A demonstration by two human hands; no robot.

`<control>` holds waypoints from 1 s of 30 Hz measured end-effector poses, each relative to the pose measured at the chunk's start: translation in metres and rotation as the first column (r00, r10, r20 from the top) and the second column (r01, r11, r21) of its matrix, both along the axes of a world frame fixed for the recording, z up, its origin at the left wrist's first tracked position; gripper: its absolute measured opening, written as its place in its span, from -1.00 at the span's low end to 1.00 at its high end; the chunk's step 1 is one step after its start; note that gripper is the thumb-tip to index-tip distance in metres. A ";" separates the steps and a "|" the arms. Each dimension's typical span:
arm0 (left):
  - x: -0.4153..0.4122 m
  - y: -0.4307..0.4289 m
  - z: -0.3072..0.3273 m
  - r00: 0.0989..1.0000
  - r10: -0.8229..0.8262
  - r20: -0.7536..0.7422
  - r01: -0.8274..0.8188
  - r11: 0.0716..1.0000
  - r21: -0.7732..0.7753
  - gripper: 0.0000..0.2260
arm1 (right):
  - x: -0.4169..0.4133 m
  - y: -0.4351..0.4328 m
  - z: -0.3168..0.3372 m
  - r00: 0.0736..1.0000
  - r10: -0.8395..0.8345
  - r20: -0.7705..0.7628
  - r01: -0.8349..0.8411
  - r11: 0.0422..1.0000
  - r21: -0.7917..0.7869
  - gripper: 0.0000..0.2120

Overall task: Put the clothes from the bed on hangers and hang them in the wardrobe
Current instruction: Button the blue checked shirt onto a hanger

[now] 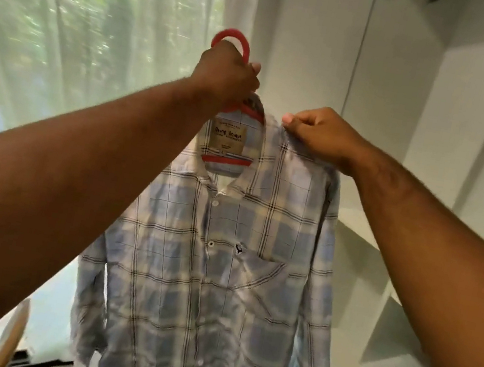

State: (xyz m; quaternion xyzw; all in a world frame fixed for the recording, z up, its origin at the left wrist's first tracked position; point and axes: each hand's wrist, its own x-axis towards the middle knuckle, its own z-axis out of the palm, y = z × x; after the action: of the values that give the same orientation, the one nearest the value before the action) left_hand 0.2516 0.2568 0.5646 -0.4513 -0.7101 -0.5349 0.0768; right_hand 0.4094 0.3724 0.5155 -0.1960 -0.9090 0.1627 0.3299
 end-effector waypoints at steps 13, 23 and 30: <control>-0.079 0.154 0.023 0.923 -0.356 -0.145 0.367 0.928 0.059 -0.67 | -0.002 0.111 0.020 0.917 -0.359 0.171 0.333 0.929 0.162 -0.62; -0.097 0.255 0.040 0.884 -0.232 -0.406 0.212 0.973 -0.095 -0.62 | 0.002 0.212 0.070 0.780 -0.618 -0.102 0.608 0.708 0.360 -0.56; -0.084 0.359 0.044 0.774 -0.200 -0.600 0.197 0.978 -0.071 -0.50 | 0.030 0.301 0.139 0.650 -0.720 -0.244 0.752 0.564 0.341 -0.55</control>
State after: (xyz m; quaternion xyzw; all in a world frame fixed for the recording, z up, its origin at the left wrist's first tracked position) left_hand 0.1672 0.6162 0.6083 -0.6707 -0.5979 -0.3666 0.2414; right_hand 0.4389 0.6735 0.6548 -0.4758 -0.7432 -0.1779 0.4355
